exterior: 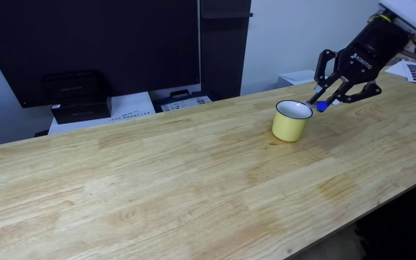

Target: Pick up the pen from the table and put it in the yellow cup.

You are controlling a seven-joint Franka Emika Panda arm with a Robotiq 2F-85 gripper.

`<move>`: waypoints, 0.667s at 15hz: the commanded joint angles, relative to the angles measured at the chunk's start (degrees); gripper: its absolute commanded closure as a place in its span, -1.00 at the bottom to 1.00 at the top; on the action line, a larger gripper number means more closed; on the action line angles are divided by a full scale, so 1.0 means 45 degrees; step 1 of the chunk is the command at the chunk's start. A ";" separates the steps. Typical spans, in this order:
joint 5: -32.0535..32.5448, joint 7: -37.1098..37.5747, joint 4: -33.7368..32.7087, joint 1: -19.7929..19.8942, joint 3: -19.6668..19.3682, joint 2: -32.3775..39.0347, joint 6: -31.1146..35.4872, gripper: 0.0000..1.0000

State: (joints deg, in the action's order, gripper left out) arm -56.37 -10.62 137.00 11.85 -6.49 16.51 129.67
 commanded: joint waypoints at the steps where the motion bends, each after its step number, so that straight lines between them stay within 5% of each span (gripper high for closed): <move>1: -0.0528 -0.0467 -0.0803 0.0164 -0.0041 0.0607 -0.0552 0.89; 10: -0.0628 -0.0254 -0.2610 0.0390 -0.0018 0.2335 -0.1068 0.89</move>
State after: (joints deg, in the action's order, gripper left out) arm -57.70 -11.64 128.98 12.78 -6.55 23.81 127.04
